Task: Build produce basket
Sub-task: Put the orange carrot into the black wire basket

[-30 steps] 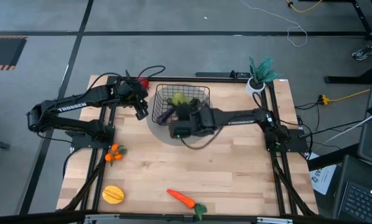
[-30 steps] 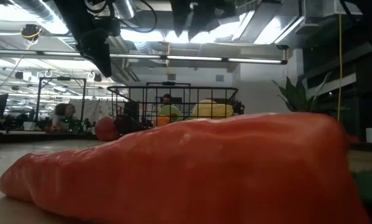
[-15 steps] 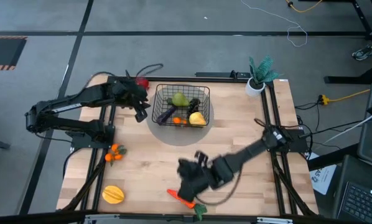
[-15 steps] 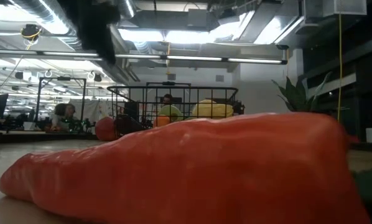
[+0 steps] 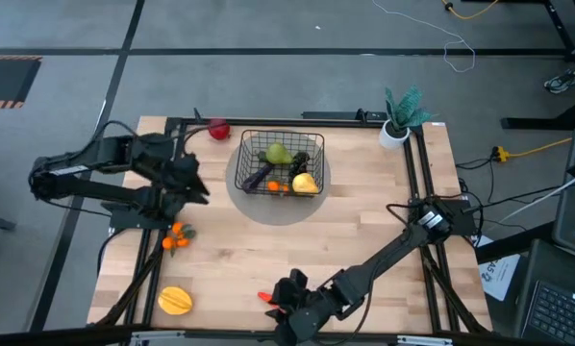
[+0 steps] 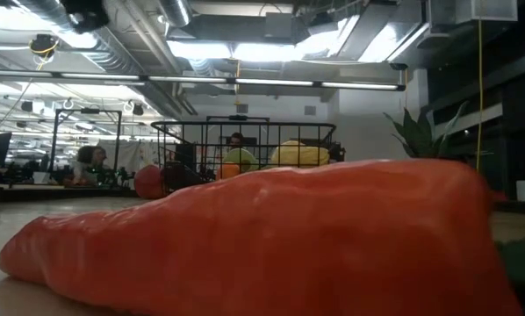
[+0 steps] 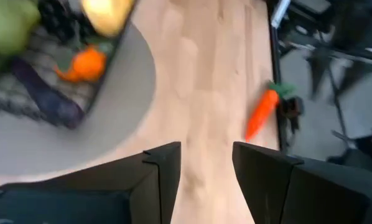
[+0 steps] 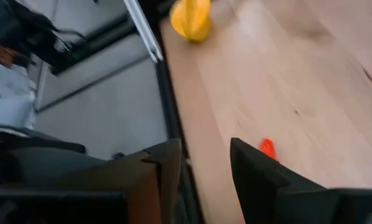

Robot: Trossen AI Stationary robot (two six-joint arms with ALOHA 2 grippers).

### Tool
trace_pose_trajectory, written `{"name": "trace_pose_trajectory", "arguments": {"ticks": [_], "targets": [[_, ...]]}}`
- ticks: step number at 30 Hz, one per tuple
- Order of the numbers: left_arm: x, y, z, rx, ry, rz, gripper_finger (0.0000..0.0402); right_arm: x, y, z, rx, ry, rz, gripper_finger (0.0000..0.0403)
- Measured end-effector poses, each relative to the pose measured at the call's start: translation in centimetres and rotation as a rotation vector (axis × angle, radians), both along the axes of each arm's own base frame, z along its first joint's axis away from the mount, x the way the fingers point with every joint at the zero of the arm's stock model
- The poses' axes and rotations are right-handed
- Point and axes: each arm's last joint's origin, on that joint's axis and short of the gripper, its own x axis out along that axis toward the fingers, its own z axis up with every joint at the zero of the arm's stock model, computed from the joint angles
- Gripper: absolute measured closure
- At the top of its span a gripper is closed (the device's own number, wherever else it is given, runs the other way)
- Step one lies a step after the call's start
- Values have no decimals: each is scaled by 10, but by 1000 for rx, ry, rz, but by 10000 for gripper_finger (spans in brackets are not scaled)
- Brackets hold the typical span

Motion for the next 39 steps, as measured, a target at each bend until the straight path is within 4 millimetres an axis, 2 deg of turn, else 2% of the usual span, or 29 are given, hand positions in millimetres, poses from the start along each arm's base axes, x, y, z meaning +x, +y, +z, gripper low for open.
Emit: {"name": "trace_pose_trajectory", "arguments": {"ticks": [6, 12, 21, 30, 39], "targets": [[-22, -18, 7, -117, -43, -119, 269, -7, -4, -28, -37, 99, 27, 275], [-36, -29, 10, -141, -89, -231, 269, -14, 0, -37, -44, 140, 55, 275], [-15, -45, -22, -140, -166, -281, 269, -36, 8, -46, -48, 291, 11, 275], [-3, -57, -44, -157, -227, -342, 269, -59, 29, -52, 39, 399, 18, 275], [3, -64, -74, -127, -220, -385, 269, -57, 30, -70, 15, 428, -24, 275]]}}
